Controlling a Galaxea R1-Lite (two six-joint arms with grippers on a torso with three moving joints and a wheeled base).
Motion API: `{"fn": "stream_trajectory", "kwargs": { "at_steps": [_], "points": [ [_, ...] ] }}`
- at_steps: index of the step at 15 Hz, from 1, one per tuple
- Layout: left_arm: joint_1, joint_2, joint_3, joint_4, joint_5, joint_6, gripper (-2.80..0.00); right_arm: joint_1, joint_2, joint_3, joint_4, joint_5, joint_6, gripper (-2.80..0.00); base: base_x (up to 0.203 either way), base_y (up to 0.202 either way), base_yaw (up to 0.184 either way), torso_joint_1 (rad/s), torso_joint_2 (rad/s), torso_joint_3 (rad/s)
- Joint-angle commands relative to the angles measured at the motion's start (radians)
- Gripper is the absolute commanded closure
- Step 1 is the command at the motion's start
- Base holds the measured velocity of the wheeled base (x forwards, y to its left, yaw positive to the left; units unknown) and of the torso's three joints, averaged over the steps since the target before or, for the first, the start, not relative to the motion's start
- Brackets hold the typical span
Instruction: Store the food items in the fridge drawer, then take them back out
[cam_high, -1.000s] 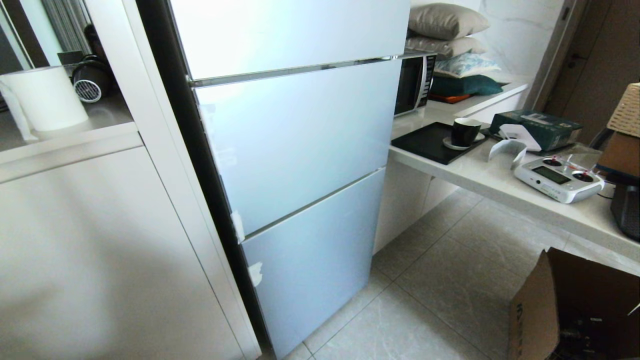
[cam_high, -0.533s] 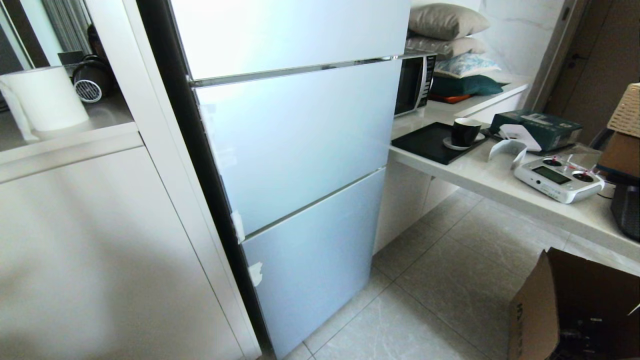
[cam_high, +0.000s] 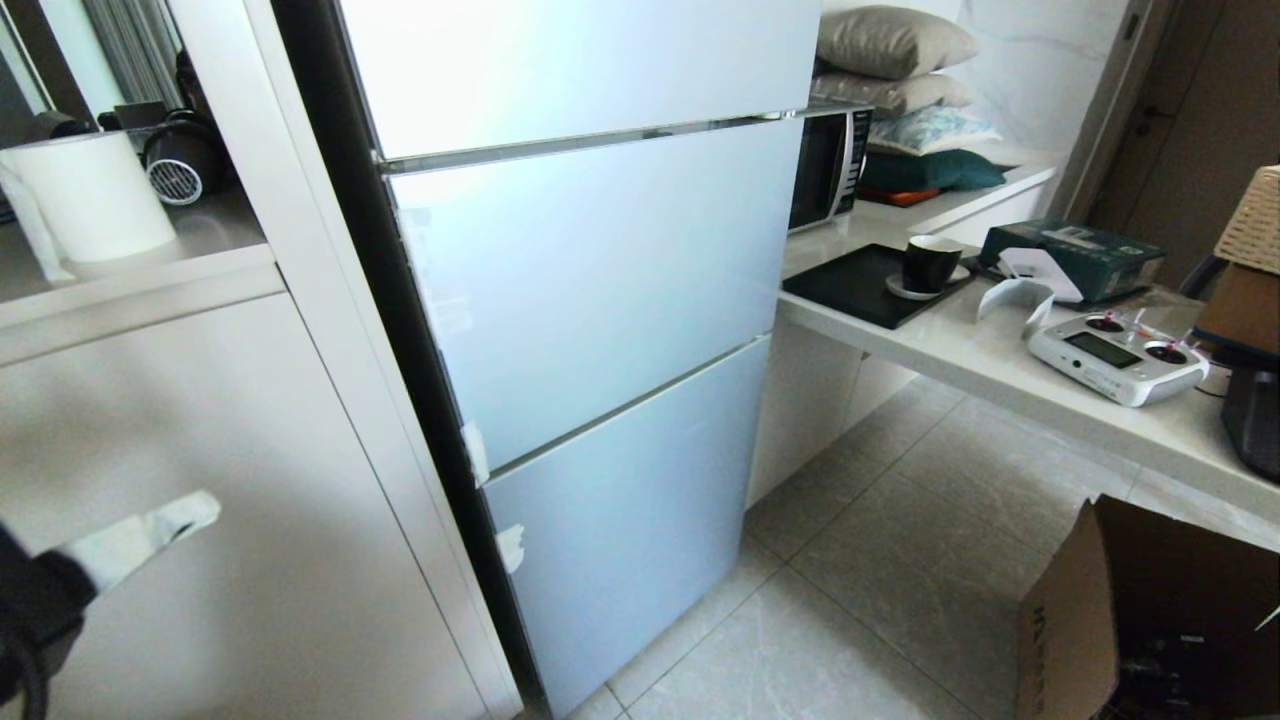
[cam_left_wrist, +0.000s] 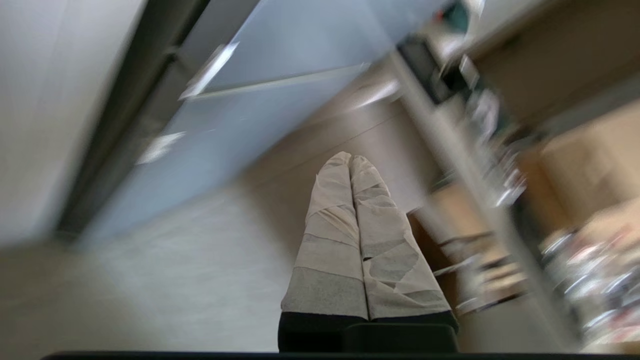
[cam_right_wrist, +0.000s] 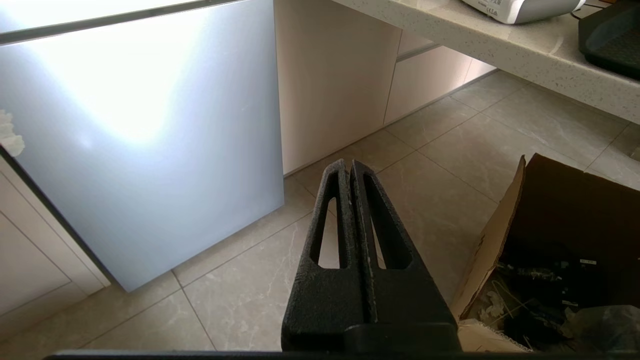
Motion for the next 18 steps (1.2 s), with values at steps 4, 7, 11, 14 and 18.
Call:
{"fn": "stream_trajectory", "kwargs": {
  "at_steps": [4, 7, 11, 14, 18],
  "points": [
    [-0.096, 0.643, -0.144, -0.497, 0.188, -0.133, 0.00, 0.000, 0.000, 0.000, 0.000, 0.000, -0.001, 0.00, 0.000, 0.000, 0.000, 0.000, 0.00, 0.000],
    [-0.122, 0.758, -0.262, -0.653, 0.345, -0.124, 0.00, 0.000, 0.000, 0.000, 0.000, 0.001, -0.001, 0.00, 0.000, 0.000, 0.000, 0.000, 0.00, 0.000],
    [-0.100, 0.821, -0.375, -0.665, 0.364, -0.122, 0.00, 0.000, 0.000, 0.000, 0.000, 0.001, -0.001, 0.00, 0.000, 0.000, 0.000, 0.000, 0.00, 0.000],
    [-0.099, 0.847, -0.435, -0.665, 0.365, -0.110, 0.00, 0.000, 0.000, 0.000, 0.000, 0.000, -0.001, 0.00, 0.000, 0.000, 0.000, 0.000, 0.00, 0.000],
    [-0.100, 0.893, -0.508, -0.666, 0.360, -0.103, 0.00, 0.000, 0.000, 0.000, 0.000, -0.001, -0.001, 0.00, 0.000, 0.000, 0.000, 0.000, 0.00, 0.000]
  ]
}}
